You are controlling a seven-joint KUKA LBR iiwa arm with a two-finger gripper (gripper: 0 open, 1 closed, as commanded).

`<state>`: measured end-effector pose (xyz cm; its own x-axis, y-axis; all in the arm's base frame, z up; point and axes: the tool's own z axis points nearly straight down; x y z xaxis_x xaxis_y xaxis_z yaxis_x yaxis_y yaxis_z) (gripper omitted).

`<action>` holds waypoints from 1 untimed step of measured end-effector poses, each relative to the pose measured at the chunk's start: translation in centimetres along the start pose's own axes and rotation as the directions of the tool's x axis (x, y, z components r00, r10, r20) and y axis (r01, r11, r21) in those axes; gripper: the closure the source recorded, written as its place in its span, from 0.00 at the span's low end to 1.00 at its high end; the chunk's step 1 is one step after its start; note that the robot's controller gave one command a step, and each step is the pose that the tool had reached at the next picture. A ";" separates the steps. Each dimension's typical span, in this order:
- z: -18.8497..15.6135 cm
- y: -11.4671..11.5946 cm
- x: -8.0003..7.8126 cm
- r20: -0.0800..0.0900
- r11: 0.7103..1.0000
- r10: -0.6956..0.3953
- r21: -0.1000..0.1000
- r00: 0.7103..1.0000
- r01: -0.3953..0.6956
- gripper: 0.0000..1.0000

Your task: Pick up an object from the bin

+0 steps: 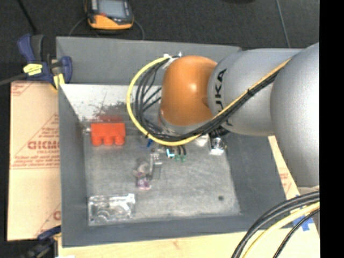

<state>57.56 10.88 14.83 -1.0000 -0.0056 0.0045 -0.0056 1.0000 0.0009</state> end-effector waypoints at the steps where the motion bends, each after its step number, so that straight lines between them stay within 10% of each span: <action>1: 8.0 -0.5 1.6 0.003 0.928 -0.372 0.002 0.928 0.372 0.00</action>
Offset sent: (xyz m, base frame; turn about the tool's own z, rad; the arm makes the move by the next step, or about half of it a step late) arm -0.0166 -0.0043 -0.0783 -0.3825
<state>55.88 10.37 6.88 -0.9260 -0.3776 0.0008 -0.3776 0.9260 0.0001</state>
